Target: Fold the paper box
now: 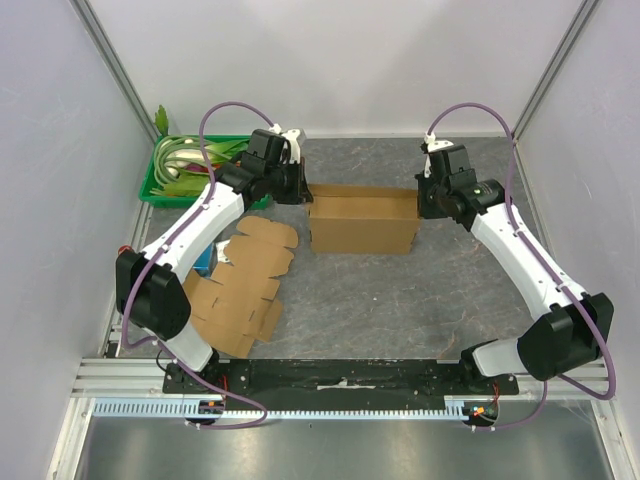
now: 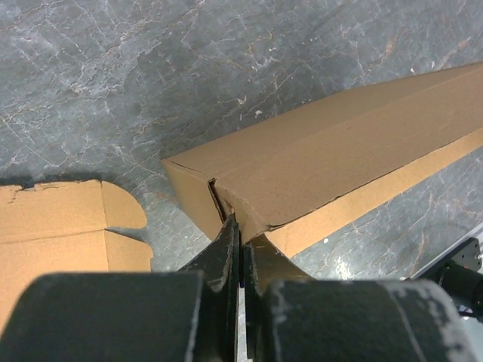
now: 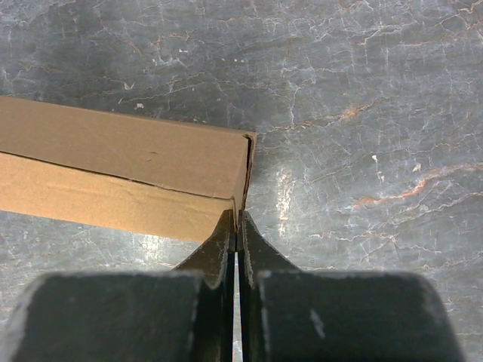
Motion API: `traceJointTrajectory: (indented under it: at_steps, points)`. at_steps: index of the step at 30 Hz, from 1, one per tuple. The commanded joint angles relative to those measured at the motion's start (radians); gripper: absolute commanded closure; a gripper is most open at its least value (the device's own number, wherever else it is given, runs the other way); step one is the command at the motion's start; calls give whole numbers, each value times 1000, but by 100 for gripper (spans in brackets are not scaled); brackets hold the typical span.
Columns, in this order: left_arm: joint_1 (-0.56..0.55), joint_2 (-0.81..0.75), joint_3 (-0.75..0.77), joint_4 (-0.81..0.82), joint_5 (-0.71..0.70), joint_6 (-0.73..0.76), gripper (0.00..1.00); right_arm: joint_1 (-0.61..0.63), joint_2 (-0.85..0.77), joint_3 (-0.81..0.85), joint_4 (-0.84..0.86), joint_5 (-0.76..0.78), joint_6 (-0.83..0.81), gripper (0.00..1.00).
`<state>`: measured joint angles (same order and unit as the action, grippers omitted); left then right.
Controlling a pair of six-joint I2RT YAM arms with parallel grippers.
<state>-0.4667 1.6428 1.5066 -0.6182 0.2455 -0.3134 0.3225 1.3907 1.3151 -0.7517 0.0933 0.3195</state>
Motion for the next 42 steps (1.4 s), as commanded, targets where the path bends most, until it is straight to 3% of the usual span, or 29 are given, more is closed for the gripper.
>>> traceJointTrajectory:
  at_steps: [1, 7, 11, 18, 36, 42]
  points:
    - [-4, 5, -5, 6, -63, -122, 98, 26, 13, -14, 0, 34, 39, 100]
    - [-12, 8, -9, -38, -195, -216, 98, 46, 19, 1, -14, 74, 52, 100]
    - [-30, 8, -28, -31, -221, -169, 98, 52, 21, -11, -9, 74, 53, 100]
    - [-35, 5, -32, -58, -241, -35, 98, 52, 22, -22, -3, 77, 47, 100]
    - [-36, -14, -54, -94, -288, 48, 98, 52, 31, -28, -1, 77, 41, 100]
    - [-36, -15, -65, -97, -227, 25, 98, 52, 34, -30, -1, 71, 43, 100]
